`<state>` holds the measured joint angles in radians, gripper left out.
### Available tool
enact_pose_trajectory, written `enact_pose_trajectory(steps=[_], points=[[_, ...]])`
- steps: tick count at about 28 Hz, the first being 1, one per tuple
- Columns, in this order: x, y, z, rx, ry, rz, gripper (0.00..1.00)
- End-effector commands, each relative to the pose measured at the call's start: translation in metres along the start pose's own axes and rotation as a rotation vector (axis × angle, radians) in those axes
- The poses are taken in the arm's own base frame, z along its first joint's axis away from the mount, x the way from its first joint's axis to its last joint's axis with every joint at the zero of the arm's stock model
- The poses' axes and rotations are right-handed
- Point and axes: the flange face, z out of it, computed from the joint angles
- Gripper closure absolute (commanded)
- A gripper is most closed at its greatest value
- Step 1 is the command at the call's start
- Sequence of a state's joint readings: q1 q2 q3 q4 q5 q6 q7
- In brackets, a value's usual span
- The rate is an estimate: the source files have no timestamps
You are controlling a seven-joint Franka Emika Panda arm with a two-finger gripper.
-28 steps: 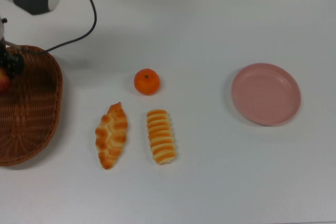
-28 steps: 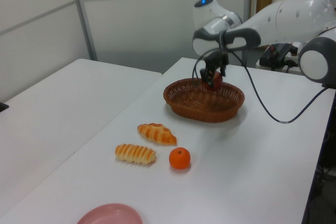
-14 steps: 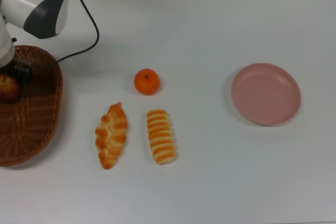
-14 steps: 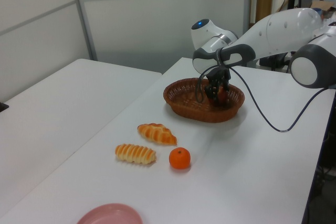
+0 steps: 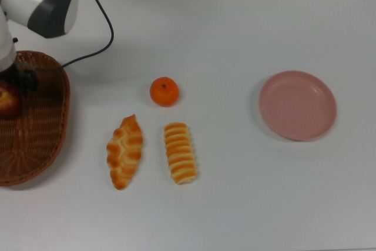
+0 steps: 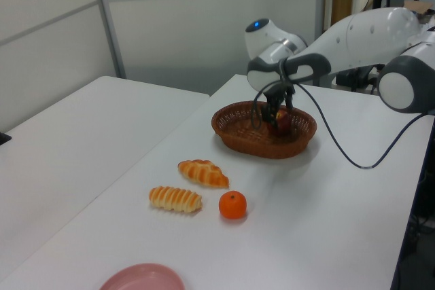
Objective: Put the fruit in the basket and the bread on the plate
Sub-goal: 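Move to the braided bread and close the gripper on it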
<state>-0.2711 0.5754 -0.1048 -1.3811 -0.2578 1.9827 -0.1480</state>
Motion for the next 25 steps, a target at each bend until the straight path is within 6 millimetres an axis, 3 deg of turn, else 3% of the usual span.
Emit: enact_pose_trajectory(steps=[1,2,7,8,9,12,13,14,20,25], points=[[-0.004,-0.021,-0.064,0.055,0.101,-0.017,0.00],[-0.001,-0.035,-0.075,0.074,0.122,-0.031,0.00],[0.011,-0.106,-0.089,0.107,0.144,-0.128,0.00],[0.013,-0.133,-0.094,0.122,0.153,-0.167,0.00],[0.014,-0.147,-0.097,0.129,0.161,-0.188,0.00],[0.017,-0.183,-0.103,0.149,0.194,-0.230,0.00],[0.019,-0.209,-0.101,0.164,0.207,-0.259,0.00],[0.020,-0.220,-0.101,0.177,0.214,-0.266,0.00],[0.029,-0.270,-0.074,0.212,0.242,-0.281,0.00],[0.034,-0.279,-0.045,0.193,0.235,-0.287,0.00]])
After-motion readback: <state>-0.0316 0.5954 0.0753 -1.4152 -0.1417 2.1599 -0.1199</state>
